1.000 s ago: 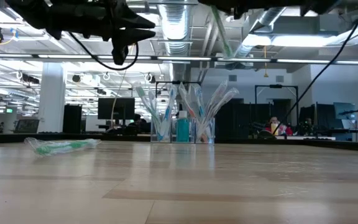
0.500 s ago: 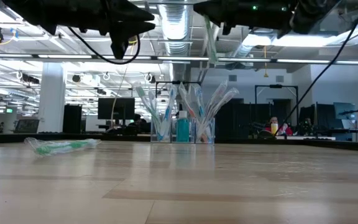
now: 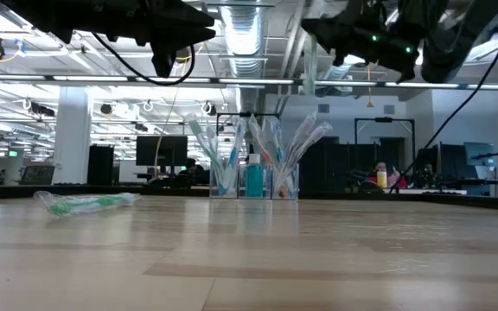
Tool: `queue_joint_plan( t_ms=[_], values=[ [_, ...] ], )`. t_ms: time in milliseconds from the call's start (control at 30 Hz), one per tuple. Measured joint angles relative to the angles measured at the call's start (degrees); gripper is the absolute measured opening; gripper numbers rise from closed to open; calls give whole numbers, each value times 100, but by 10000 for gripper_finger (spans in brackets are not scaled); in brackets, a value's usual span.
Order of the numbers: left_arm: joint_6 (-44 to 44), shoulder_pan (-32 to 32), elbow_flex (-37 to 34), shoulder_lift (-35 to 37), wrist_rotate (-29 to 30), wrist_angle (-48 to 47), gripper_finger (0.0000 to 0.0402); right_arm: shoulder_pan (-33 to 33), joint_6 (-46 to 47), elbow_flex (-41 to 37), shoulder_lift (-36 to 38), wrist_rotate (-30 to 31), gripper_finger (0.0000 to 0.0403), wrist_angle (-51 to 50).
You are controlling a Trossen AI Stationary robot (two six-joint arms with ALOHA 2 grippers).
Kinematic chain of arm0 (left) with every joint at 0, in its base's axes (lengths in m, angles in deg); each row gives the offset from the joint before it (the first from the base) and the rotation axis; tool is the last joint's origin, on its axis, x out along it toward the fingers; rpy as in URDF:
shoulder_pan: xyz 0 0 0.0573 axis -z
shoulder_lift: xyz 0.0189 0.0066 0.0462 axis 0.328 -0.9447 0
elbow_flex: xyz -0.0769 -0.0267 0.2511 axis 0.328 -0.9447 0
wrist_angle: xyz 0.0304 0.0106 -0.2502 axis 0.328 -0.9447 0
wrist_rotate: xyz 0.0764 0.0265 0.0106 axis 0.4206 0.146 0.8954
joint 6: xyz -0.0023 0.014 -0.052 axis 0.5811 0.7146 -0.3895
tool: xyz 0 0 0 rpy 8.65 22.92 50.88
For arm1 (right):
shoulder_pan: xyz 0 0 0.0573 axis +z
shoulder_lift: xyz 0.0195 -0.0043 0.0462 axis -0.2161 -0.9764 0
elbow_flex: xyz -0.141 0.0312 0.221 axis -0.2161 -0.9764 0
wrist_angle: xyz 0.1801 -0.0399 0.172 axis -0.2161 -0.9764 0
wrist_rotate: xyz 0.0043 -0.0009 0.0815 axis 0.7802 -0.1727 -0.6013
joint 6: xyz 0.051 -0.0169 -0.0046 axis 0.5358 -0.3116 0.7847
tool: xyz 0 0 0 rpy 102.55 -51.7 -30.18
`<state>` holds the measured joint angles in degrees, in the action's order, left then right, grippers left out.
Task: Pick & Place toothbrushing station
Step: Put the green toothbrush into the transparent organizer
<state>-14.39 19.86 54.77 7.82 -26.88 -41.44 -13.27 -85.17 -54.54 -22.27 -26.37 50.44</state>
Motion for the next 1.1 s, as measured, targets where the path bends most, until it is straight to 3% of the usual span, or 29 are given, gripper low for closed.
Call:
queue_joint_plan(
  t_ms=[333, 1100],
  values=[
    [144, 0, 0, 0, 260, 29, 76, -705, 659, 37, -1077, -244, 6, 1525],
    [299, 13, -7, 0, 260, 9, 76, -1117, 921, 1197, -3035, -570, 6, 1566]
  ],
)
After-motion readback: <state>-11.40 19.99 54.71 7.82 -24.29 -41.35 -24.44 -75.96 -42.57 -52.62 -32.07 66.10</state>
